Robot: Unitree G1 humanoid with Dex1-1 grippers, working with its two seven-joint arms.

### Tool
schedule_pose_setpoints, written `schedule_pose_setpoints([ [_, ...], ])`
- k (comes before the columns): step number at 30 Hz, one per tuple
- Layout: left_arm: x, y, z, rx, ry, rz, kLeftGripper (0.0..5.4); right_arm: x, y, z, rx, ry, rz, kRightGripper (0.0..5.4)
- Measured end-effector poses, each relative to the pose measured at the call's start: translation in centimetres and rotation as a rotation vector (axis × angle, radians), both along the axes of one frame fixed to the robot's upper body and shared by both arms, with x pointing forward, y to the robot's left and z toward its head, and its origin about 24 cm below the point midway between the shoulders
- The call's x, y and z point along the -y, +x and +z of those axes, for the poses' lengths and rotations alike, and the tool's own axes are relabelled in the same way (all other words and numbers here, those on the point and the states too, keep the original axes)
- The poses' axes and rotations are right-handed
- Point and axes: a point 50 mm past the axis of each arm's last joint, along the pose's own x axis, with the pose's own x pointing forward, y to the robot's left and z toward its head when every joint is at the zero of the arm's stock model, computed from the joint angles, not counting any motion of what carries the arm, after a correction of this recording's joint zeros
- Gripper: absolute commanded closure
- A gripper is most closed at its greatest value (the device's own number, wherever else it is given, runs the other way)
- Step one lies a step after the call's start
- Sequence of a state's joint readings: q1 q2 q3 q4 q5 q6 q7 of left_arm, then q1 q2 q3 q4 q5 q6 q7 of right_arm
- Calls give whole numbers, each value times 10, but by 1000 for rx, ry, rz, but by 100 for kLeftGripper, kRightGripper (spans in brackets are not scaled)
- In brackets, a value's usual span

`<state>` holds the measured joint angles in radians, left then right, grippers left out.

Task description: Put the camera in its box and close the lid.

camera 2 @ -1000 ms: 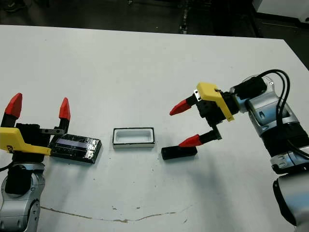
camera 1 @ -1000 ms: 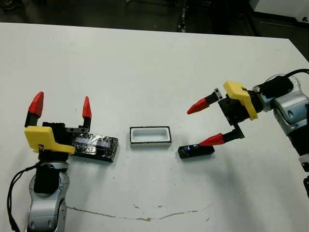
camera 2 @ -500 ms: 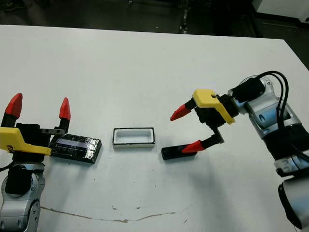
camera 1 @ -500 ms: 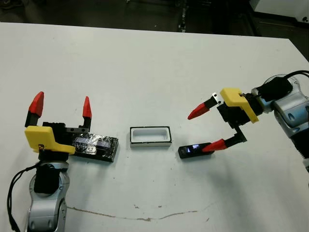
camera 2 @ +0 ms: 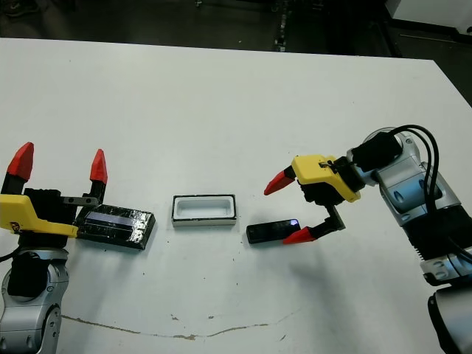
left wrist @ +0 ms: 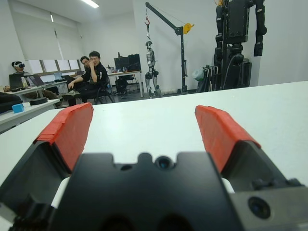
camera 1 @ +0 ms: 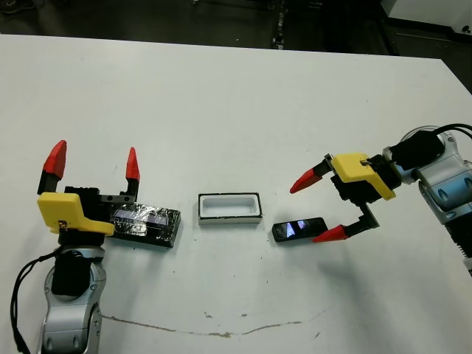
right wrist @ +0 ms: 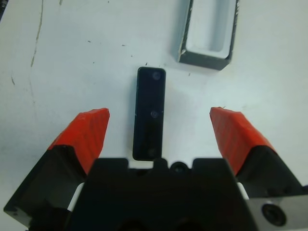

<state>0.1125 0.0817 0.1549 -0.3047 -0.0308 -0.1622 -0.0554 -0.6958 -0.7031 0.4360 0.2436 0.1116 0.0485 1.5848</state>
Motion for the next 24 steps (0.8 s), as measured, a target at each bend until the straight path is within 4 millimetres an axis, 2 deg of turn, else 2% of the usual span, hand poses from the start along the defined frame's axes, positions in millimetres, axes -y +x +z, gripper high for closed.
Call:
schedule_pose_setpoints([
  [24,0,-1,0,0,0,0,1,-7,-3,-14,-2,-7,-26,0],
])
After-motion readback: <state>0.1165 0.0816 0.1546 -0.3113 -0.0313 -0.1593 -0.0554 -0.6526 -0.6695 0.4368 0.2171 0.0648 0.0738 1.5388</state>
